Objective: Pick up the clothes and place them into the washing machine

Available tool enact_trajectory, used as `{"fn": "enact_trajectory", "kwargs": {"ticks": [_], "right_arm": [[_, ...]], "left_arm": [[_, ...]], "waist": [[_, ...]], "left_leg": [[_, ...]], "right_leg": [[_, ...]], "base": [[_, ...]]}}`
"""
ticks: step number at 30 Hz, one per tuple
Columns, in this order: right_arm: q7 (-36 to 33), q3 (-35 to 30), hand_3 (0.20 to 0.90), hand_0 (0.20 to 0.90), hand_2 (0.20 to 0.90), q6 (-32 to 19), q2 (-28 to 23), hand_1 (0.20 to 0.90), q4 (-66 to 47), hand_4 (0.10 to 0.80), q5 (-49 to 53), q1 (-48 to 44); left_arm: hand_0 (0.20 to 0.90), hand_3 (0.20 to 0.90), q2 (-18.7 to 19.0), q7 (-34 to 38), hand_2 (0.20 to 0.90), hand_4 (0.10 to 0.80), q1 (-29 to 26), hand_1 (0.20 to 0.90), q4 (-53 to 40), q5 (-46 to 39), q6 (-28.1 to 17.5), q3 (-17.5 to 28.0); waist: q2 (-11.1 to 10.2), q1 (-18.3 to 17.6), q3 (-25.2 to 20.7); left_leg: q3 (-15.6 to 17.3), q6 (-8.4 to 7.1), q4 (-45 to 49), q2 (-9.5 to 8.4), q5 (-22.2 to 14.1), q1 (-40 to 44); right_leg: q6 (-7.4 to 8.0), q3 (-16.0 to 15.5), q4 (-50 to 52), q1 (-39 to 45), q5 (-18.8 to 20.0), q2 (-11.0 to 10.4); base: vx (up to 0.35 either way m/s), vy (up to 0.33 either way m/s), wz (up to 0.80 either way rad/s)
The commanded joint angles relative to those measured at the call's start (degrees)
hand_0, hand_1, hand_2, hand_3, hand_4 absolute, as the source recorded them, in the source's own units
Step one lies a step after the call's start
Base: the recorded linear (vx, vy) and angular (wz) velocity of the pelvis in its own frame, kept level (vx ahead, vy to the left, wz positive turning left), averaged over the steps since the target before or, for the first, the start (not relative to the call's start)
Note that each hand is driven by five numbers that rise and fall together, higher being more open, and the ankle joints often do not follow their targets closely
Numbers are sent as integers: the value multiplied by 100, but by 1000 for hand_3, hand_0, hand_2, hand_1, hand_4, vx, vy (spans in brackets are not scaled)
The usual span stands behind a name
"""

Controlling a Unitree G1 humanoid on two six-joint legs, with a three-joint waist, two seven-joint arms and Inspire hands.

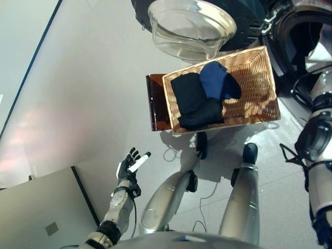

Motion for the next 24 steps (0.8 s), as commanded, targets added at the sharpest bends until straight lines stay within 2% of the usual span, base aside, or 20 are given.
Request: {"fn": "enact_trajectory", "kwargs": {"ticks": [1, 19, 24], "right_arm": [[181, 818, 900, 900, 900, -350, -1226, 900, -679, 800, -720, -358], [156, 836, 900, 900, 900, -193, -753, 900, -860, 800, -915, -128], [223, 939, 900, 900, 900, -87, -286, 900, -1065, 800, -1147, 73]], "left_arm": [[900, 900, 164, 230, 900, 800, -46, 900, 199, -159, -285, 17], [900, 900, 211, 251, 900, 800, -41, 900, 172, -89, -248, 162], [900, 900, 208, 253, 900, 800, -55, 900, 148, -77, -258, 176]], "waist": [[493, -170, -357], [369, -102, -419], [285, -97, -406]], "left_leg": [[331, -622, -50, 75, -514, 296], [381, -613, -48, 91, -537, 356], [411, -604, -46, 124, -556, 397]], "right_leg": [[-93, 205, -883, 372, 344, 288], [-98, 211, -1088, 547, 438, 311], [-107, 192, -1177, 627, 479, 334]], "base": [[0, 0, 0], [0, 5, -1], [0, 0, 0]]}}
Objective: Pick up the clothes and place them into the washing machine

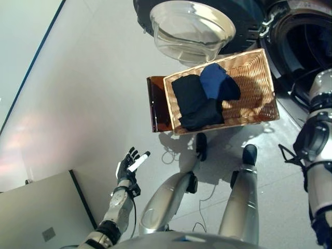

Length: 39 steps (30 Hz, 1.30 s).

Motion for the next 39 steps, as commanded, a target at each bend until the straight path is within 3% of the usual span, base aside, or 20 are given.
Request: {"fn": "enact_trajectory", "kwargs": {"ticks": [1, 6, 7, 10, 17, 29, 39], "right_arm": [[172, 827, 900, 900, 900, -232, -459, 900, -943, 800, -824, 47], [-8, 1039, 900, 900, 900, 130, 271, 900, -1702, 800, -1829, 784], [-124, 1179, 900, 900, 900, 378, 545, 900, -2068, 800, -2434, 1144], [-274, 1491, 900, 900, 900, 952, 689, 900, -2149, 800, -3394, 1540], [-299, 2071, 900, 900, 900, 1679, 1327, 900, -2497, 800, -4720, 2000], [-187, 2673, 900, 900, 900, 2485, 1827, 900, -2730, 800, -6194, 2296], [86, 3258, 900, 900, 900, 3173, 1648, 900, -2593, 800, -7680, 2125]], "left_arm": [[900, 900, 204, 224, 900, 800, -51, 900, 159, -79, -262, 137], [900, 900, 243, 293, 900, 800, -92, 900, -1, -24, -277, 285], [900, 900, 275, 337, 900, 800, -98, 900, -108, 19, -301, 378], [900, 900, 351, 377, 900, 800, -93, 900, -287, 98, -340, 503], [900, 900, 537, 515, 900, 800, -70, 900, -656, 307, -378, 713], [900, 900, 706, 756, 900, 800, 26, 900, -1208, 562, -355, 1022], [900, 900, 706, 833, 900, 800, -32, 900, -1383, 806, -369, 1146]], "waist": [[286, -38, -406], [151, -117, -291], [63, -157, -225], [-66, -188, -134], [-302, -214, 21], [-576, -221, 246], [-707, -188, 394]], "left_leg": [[382, -607, -46, 104, -561, 273], [396, -583, -33, 131, -566, 354], [401, -566, 4, 154, -575, 365], [412, -548, 147, 168, -633, 345], [451, -533, 368, 231, -669, 153], [453, -559, 469, 314, -635, 24], [427, -573, 379, 340, -577, 2]], "right_leg": [[-183, 167, -887, 400, 264, 298], [-196, 147, -932, 516, 295, 320], [-209, 129, -939, 540, 317, 335], [-226, 100, -899, 558, 301, 334], [-268, 87, -902, 488, 391, 374], [-299, 21, -873, 430, 438, 455], [-287, -56, -964, 426, 471, 478]], "base": [[-1, 3, -5], [-7, -6, -4], [0, 0, 0], [-40, -27, -6], [-36, -22, -4], [-11, -10, 1], [3, -1, -1]]}}
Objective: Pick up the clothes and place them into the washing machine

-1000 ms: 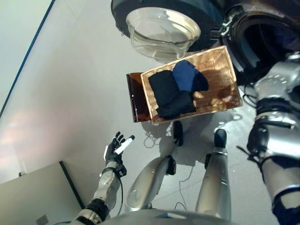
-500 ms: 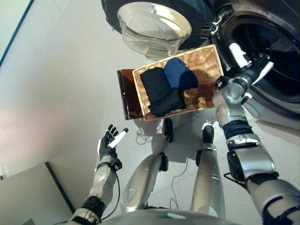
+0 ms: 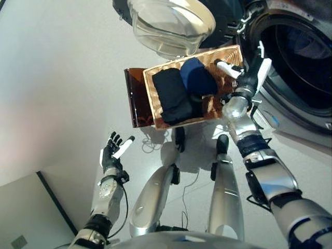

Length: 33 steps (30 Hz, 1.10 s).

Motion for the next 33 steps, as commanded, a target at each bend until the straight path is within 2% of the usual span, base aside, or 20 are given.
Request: {"fn": "enact_trajectory", "kwargs": {"ticks": [1, 16, 33], "right_arm": [[75, 235, 900, 900, 900, -91, -296, 900, -450, 800, -718, -348], [363, 608, 900, 900, 900, -57, -146, 900, 199, 800, -691, -766], [533, 887, 900, 900, 900, -220, 515, 900, 1340, 800, 86, -1307]], "left_arm": [[900, 900, 395, 161, 900, 800, -50, 900, -303, 168, -365, 180], [900, 900, 377, 255, 900, 800, -220, 900, -378, 186, -398, 244], [900, 900, 522, 521, 900, 800, -515, 900, -405, 212, -508, 287]], "waist": [[62, 187, -202], [48, 329, -43], [84, 544, 84]], "left_leg": [[366, -609, 358, 68, -507, -92], [263, -660, 35, 44, -338, -1], [96, -707, -57, 5, -284, -24]], "right_leg": [[-151, 82, -592, 118, 310, 216], [-143, 7, -698, 118, 370, 202], [-125, -137, -748, 147, 393, 149]], "base": [[0, 0, 0], [1, 1, 0], [8, 5, 4]]}}
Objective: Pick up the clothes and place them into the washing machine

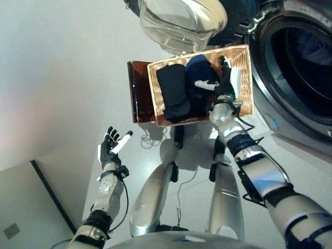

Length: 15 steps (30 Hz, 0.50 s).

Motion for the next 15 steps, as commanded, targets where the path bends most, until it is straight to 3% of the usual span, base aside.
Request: {"fn": "enact_trajectory", "kwargs": {"ticks": [1, 15], "right_arm": [[-52, 155, 900, 900, 900, -407, 79, 900, -7, 800, 143, -858], [216, 256, 900, 900, 900, -138, -275, 900, 1548, 800, 358, -1758]], "left_arm": [[900, 900, 542, 287, 900, 800, -308, 900, -272, 126, -502, 283], [900, 900, 807, 307, 900, 800, -390, 900, -1175, -34, -688, 488]], "waist": [[121, 236, 66], [137, 451, 230]], "left_leg": [[369, -668, -52, -107, -330, 95], [200, -680, -52, -130, -292, -147]], "right_leg": [[-61, 148, -538, 63, 335, 66], [-49, 16, -365, -188, 250, 6]], "base": [[7, -1, 14], [5, 2, 9]]}}
